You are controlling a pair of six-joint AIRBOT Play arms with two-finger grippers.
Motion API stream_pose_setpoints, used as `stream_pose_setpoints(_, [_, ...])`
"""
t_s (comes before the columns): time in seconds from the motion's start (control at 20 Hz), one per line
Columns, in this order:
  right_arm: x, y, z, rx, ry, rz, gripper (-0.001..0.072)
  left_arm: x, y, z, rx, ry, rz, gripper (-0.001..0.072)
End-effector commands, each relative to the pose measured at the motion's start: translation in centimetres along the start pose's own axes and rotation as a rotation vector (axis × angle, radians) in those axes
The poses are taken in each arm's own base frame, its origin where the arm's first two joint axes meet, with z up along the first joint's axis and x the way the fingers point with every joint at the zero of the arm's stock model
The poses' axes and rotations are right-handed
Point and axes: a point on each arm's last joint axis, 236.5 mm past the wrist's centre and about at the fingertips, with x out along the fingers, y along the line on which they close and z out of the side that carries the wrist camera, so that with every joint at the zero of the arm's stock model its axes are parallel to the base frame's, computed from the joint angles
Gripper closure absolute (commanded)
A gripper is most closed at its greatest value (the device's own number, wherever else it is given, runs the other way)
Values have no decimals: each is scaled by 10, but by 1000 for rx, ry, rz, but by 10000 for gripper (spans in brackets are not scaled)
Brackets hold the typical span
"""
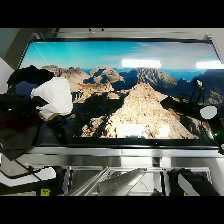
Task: Fold the shirts.
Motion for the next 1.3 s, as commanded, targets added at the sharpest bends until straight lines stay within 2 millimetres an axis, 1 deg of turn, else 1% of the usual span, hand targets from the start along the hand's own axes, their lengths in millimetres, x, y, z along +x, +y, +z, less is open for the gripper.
stream_pose_setpoints(0.0, [1, -9, 9, 21, -28, -15, 61, 35, 11, 9, -14, 88, 15, 34])
stream_pose_setpoints(0.2, [1, -9, 11, 21, -38, -16, 61, 71, -5, 7, 16, 175, 2, 45])
stream_pose_setpoints(0.25, [1, -9, 11, 21, -37, -16, 62, 77, -11, 9, 30, 185, -3, 64])
stream_pose_setpoints(0.3, [1, -9, 11, 22, -37, -16, 62, 81, -23, 15, 51, 187, -17, 107])
stream_pose_setpoints(0.4, [1, -9, 11, 24, -36, -14, 62, 74, -47, 30, 110, 171, -37, 663])
stream_pose_setpoints(0.45, [0, -8, 11, 25, -34, -12, 63, 66, -62, 38, 145, 161, -49, 694])
stream_pose_setpoints(0.55, [0, -6, 7, 36, -21, -1, 68, 47, -92, 49, 211, 134, -72, 694])
stream_pose_setpoints(0.6, [1, -5, 6, 38, -16, 1, 73, 35, -117, 52, 250, 114, -106, 694])
stream_pose_setpoints(0.65, [0, -5, 5, 38, -10, 2, 211, 19, -149, 52, 282, 95, -171, 695])
stream_pose_setpoints(0.7, [0, -5, 3, 37, 0, 3, 406, 4, -183, 48, 319, 87, -251, 695])
stream_pose_setpoints(0.75, [0, -4, -2, 37, 18, 5, 488, -14, -223, 35, 366, 92, -350, 695])
stream_pose_setpoints(0.8, [0, -3, -5, 37, 33, 7, 486, -30, -259, 17, 413, 110, -438, 695])
stream_pose_setpoints(0.85, [0, -3, -8, 37, 45, 8, 487, -41, -287, -4, 459, 137, -493, 695])
stream_pose_setpoints(0.9, [-1, -2, -10, 35, 58, 11, 488, -48, -312, -28, 518, 166, -522, 694])
stream_pose_setpoints(0.95, [-3, 0, -12, 32, 69, 15, 488, -51, -330, -50, 575, 195, -536, 695])
stream_pose_setpoints(1.0, [-5, 2, -14, 28, 84, 20, 488, -49, -347, -74, 622, 232, -551, 695])
stream_pose_setpoints(1.05, [-7, 5, -17, 25, 99, 25, 488, -44, -361, -101, 664, 283, -563, 695])
stream_pose_setpoints(1.1, [-11, 7, -22, 21, 115, 30, 488, -36, -370, -125, 692, 325, -565, 695])
stream_pose_setpoints(1.15, [-14, 9, -26, 17, 132, 35, 488, -23, -376, -150, 719, 362, -555, 695])
stream_pose_setpoints(1.25, [-21, 13, -34, 8, 160, 45, 487, 9, -380, -188, 761, 386, -509, 694])
